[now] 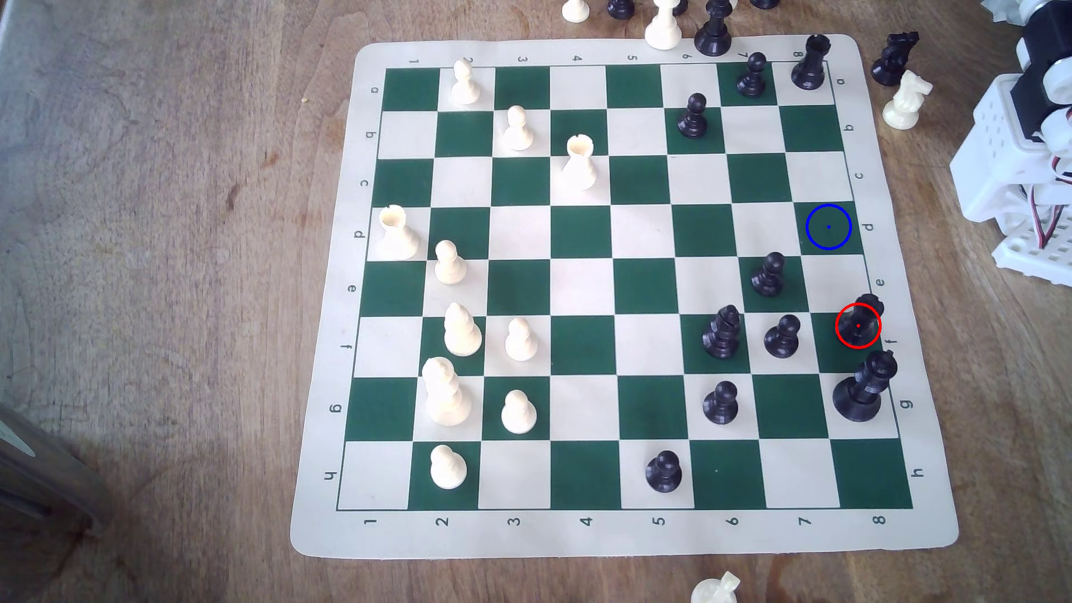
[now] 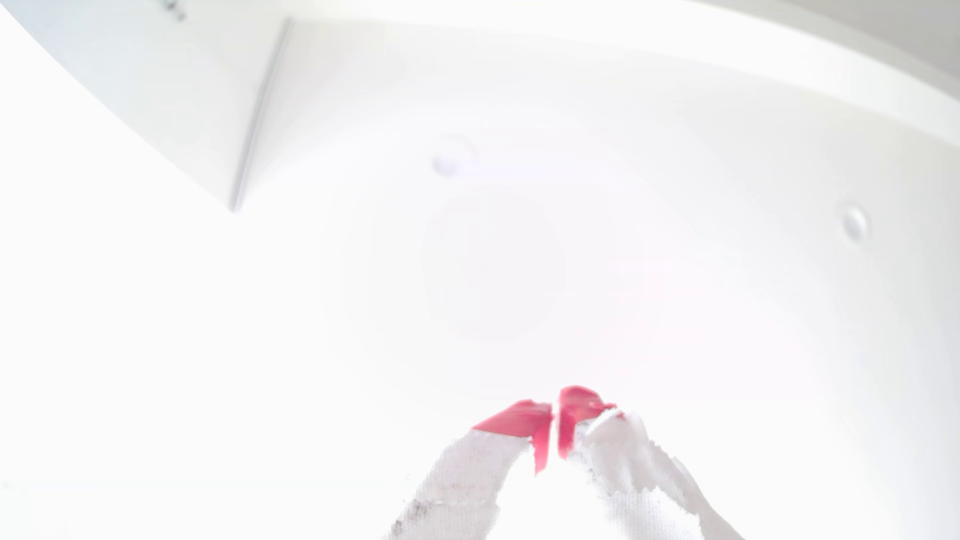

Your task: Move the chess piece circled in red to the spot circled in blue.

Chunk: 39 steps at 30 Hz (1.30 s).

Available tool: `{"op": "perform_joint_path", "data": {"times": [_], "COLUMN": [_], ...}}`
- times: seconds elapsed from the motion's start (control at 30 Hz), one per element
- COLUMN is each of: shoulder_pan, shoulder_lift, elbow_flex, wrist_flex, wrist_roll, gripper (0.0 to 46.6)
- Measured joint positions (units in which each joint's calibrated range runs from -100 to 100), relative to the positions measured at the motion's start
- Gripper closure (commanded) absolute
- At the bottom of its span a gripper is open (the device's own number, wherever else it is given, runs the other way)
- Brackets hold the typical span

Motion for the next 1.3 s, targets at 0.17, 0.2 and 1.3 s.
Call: {"op": "perform_joint_path", "data": {"times": [0.17, 0.2, 1.3], "shoulder_pan": [0.0, 0.0, -18.5], "shoulder_lift": [0.0, 0.0, 2.3], "elbow_flex": [0.0, 0.0, -13.8], "wrist_flex": [0.0, 0.0, 109.6], "wrist_roll": [0.0, 0.0, 1.2], "gripper": [46.4, 46.4, 46.5]}}
